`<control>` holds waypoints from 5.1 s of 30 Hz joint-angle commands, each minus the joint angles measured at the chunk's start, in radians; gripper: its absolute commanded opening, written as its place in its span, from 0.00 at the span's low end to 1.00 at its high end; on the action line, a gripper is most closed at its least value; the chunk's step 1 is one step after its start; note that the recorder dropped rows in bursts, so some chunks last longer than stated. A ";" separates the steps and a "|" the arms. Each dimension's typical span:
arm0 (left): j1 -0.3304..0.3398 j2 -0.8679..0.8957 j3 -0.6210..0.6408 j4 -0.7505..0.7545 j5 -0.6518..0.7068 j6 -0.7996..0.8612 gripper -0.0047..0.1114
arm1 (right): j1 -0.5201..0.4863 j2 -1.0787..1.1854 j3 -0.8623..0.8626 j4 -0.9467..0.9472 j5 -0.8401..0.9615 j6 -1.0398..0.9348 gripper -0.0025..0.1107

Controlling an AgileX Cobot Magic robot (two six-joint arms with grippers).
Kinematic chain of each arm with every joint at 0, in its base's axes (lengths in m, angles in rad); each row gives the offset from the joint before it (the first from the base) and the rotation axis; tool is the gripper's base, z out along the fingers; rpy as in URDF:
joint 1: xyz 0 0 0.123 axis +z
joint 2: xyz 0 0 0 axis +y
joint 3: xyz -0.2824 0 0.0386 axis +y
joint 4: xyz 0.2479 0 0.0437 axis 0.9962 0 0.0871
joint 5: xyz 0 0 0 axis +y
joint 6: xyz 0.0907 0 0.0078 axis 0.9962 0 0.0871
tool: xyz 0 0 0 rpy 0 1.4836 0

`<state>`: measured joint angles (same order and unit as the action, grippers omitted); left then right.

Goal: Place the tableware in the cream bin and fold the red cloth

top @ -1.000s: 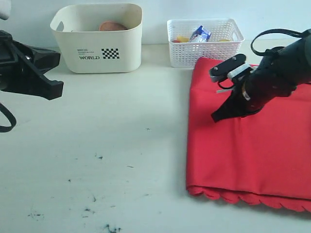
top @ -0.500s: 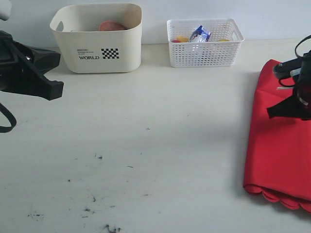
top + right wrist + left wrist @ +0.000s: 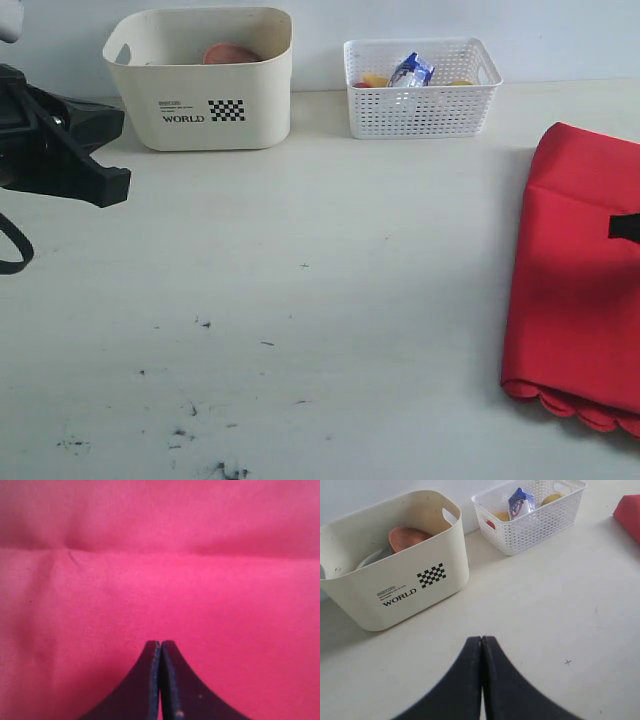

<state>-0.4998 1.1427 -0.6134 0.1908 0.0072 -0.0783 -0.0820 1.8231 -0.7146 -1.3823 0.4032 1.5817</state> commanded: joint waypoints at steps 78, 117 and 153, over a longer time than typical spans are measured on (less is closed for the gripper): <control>0.003 -0.285 0.260 -0.030 -0.230 -0.172 0.05 | -0.184 -0.415 -0.044 0.111 -0.692 -0.007 0.02; 0.550 -1.133 0.613 -0.019 -0.206 -0.159 0.05 | -0.184 -0.611 0.135 0.171 -1.191 -0.038 0.02; 0.548 -1.143 0.613 -0.218 0.145 0.046 0.05 | -0.184 -0.611 0.135 0.171 -1.191 -0.038 0.02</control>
<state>0.0454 0.0070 0.0005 -0.0167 0.1563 -0.0354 -0.2663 1.2168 -0.5840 -1.2214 -0.7842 1.5545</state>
